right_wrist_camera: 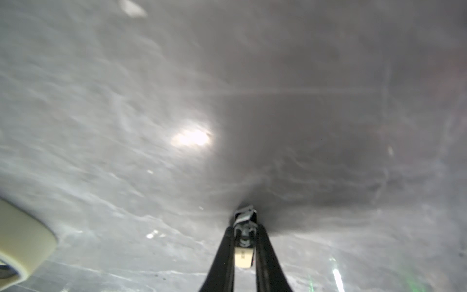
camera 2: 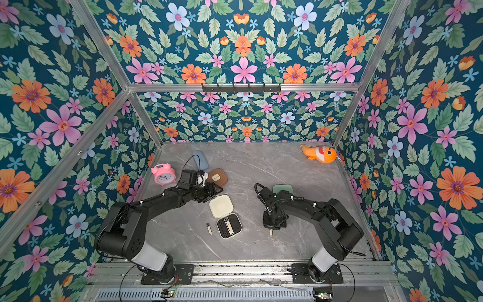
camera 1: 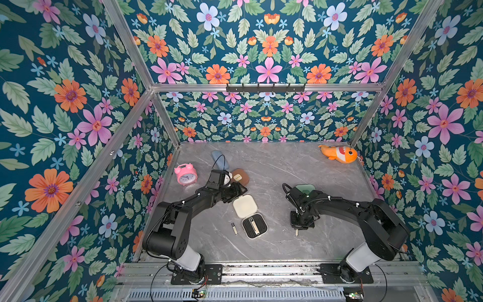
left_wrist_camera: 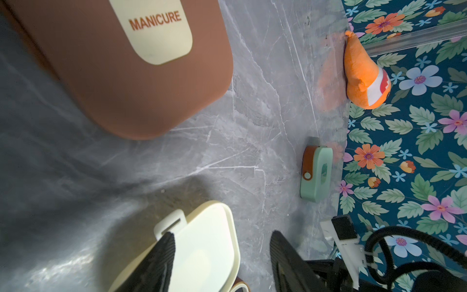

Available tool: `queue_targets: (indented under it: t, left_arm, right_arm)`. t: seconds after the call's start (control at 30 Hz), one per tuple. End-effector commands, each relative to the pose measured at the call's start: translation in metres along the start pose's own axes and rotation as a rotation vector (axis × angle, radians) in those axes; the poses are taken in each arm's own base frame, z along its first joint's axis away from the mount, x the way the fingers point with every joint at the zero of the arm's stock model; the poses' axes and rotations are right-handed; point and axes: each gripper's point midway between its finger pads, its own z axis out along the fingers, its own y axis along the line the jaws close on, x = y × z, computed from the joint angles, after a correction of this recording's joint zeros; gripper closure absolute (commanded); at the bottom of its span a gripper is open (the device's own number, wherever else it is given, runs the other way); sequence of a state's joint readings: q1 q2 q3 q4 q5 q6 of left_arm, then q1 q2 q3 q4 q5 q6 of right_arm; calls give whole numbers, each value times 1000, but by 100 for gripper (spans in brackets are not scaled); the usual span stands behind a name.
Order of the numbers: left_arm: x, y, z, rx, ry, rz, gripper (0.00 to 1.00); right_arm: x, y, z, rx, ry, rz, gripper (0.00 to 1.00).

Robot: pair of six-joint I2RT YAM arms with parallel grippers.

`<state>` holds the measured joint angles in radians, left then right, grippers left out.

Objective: Organize nail clipper sets
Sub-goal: Pick up the nail clipper from the center of the board, then place the nail clipper in the storage box.

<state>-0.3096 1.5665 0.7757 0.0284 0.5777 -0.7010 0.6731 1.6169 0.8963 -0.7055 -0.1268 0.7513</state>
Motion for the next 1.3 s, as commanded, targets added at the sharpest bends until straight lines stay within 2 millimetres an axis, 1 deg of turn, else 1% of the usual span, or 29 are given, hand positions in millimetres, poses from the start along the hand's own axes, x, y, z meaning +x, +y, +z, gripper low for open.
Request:
queue_targets:
  t: [0.0, 0.07, 0.1, 0.13, 0.17, 0.23, 0.3, 0.43, 0.6, 0.8, 1.03, 1.27]
  left_arm:
    - [-2, -3, 1, 12, -2, 12, 37]
    - [-1, -2, 3, 9, 2, 11, 37]
    - [-2, -2, 3, 11, 1, 14, 37]
    - [-1, -1, 4, 9, 5, 13, 37]
    - [-1, 0, 4, 7, 5, 13, 37]
    - [0, 2, 6, 1, 10, 11, 37]
    - [3, 6, 8, -6, 18, 9, 37]
    - [7, 14, 12, -19, 28, 0, 37]
    - [13, 24, 17, -36, 40, -9, 38]
    - [18, 31, 19, -51, 47, -16, 38]
    - [22, 36, 20, -58, 50, -22, 38]
    - [24, 38, 20, -64, 54, -25, 38]
  right_arm:
    - [-9, 18, -7, -36, -17, -66, 88]
    - [-16, 33, -17, -52, -42, -111, 89]
    - [-19, 44, -24, -66, -62, -143, 89]
    - [-20, 52, -23, -58, -62, -173, 89]
    - [-21, 60, -25, -61, -70, -201, 89]
    - [-21, 83, -33, -81, -92, -279, 89]
    - [-19, 101, -35, -93, -98, -349, 89]
    - [-14, 133, -34, -109, -104, -467, 91]
    - [-7, 159, -27, -137, -90, -553, 91]
    - [2, 176, -18, -140, -71, -616, 91]
    - [3, 179, -5, -131, -55, -613, 91]
    - [3, 184, 0, -140, -51, -610, 92]
